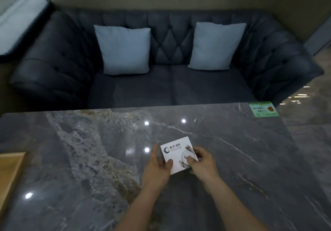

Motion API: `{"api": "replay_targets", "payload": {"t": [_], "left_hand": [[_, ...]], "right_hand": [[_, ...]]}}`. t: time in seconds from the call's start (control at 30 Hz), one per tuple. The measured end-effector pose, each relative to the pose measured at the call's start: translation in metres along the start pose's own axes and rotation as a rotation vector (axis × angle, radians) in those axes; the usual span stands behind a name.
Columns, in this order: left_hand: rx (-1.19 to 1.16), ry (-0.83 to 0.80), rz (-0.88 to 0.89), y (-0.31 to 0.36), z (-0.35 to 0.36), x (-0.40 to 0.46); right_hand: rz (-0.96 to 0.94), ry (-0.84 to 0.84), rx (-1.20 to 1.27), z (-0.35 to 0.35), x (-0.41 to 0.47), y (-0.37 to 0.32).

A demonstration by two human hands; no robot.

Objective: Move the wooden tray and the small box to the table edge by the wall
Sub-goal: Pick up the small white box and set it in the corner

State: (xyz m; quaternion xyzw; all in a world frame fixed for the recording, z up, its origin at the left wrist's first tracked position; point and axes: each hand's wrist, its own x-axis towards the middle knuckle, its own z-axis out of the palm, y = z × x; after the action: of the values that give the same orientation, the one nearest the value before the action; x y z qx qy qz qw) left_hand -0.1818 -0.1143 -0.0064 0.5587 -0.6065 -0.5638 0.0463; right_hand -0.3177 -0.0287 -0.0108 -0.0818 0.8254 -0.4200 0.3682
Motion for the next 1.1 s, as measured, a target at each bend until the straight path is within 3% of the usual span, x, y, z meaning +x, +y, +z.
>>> {"api": "replay_targets", "payload": {"t": [0.2,0.57,0.7,1.1], "left_hand": [[-0.072,0.139,0.018,-0.022,-0.129,0.018],[-0.177,0.393,-0.058,-0.12,-0.374,0.081],[-0.252,0.469,-0.081,-0.14,-0.436,0.105],[-0.117,0.575,0.01,-0.163,-0.553,0.194]], "right_hand": [[-0.032,-0.136,0.133,0.115,-0.019,-0.061],[-0.102,-0.3,-0.024,0.38,-0.056,-0.159],[-0.138,-0.334,-0.078,0.457,-0.06,-0.182],[-0.176,-0.424,-0.126,0.598,-0.037,-0.229]]}}
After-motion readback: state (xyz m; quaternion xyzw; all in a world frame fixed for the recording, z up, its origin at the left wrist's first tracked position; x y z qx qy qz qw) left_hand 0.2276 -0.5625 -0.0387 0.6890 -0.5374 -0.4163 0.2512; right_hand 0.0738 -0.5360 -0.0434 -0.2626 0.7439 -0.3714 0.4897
